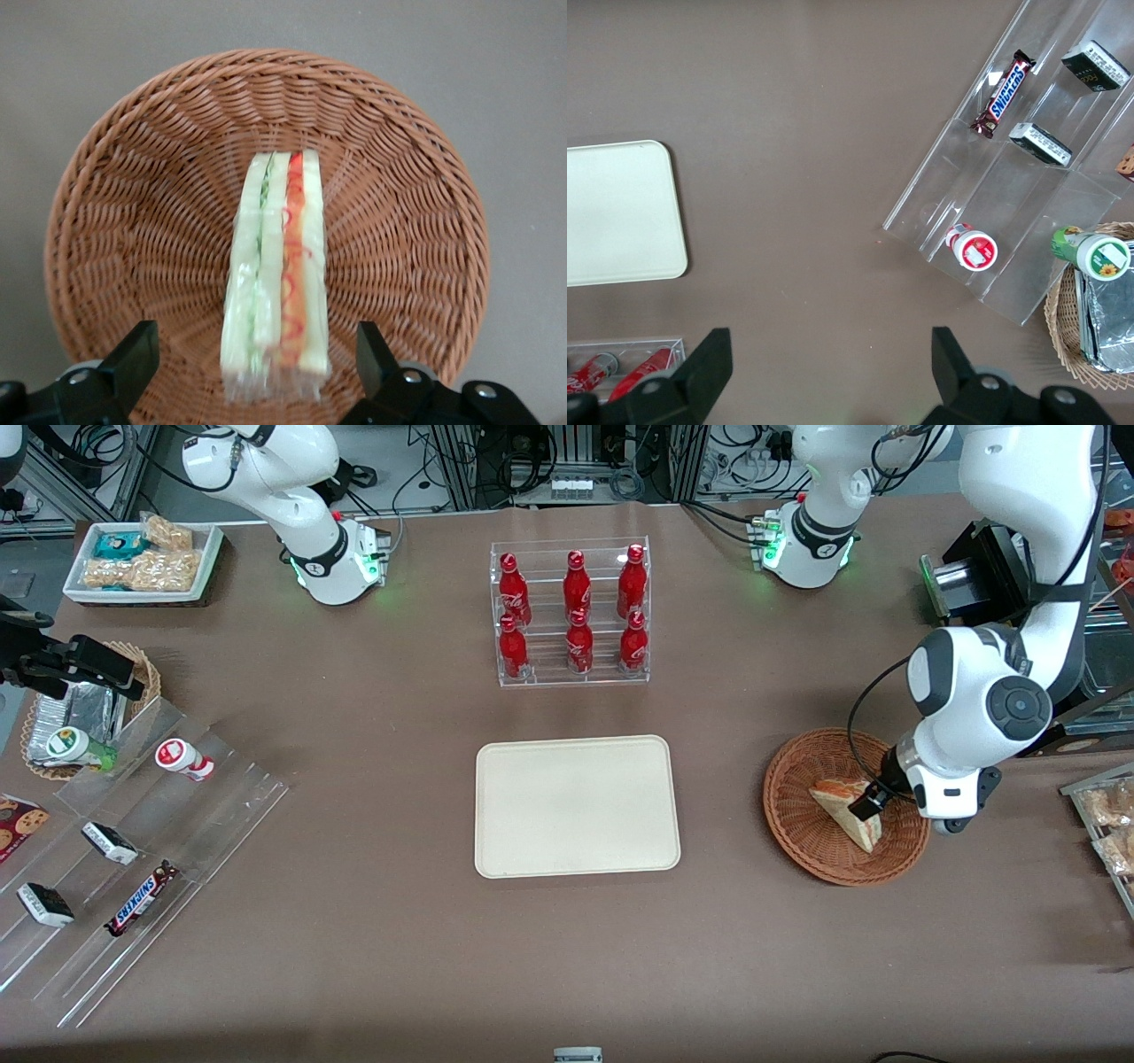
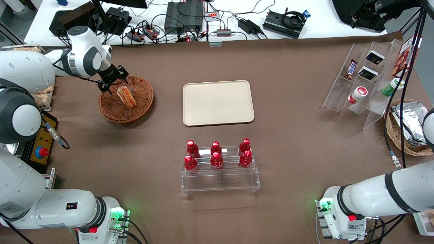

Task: Place sandwich from basket to tray
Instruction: 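Close the left gripper on the sandwich and lift it from the basket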

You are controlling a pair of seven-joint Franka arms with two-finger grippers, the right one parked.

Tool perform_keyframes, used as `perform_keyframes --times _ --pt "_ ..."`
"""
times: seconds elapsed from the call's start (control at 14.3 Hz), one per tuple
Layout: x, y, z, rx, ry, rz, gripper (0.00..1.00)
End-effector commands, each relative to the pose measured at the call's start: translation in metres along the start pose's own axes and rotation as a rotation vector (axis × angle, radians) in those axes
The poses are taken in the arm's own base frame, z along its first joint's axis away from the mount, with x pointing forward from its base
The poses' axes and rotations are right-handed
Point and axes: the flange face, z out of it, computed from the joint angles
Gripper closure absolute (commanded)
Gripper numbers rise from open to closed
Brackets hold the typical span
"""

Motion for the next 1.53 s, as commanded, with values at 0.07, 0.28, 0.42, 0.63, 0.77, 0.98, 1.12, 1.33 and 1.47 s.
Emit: perform_keyframes --times 0.07,0.28,0.42,0.63,0.77,0.98,1.12,1.33,1.47 --pt "0.001 0.004 0.025 -0.009 0.013 -0.062 0.45" --pt "-0.003 0.001 0.029 0.009 0.001 -0.046 0.92" --pt "0.001 0.007 0.011 0.01 0.001 -0.042 0.96" --pt "-0.005 0.041 -0.031 0.074 -0.062 0.03 0.95" --pt "-0.035 0.074 -0.046 0.077 -0.08 0.167 0.95" --pt "-0.097 0.122 -0.051 0.06 -0.064 0.301 0.94" --pt "-0.142 0.169 -0.044 0.033 -0.075 0.383 0.93" --pt "-0.201 0.241 -0.02 -0.006 -0.078 0.479 0.92" --pt "-0.248 0.281 -0.008 -0.046 -0.091 0.524 0.93"
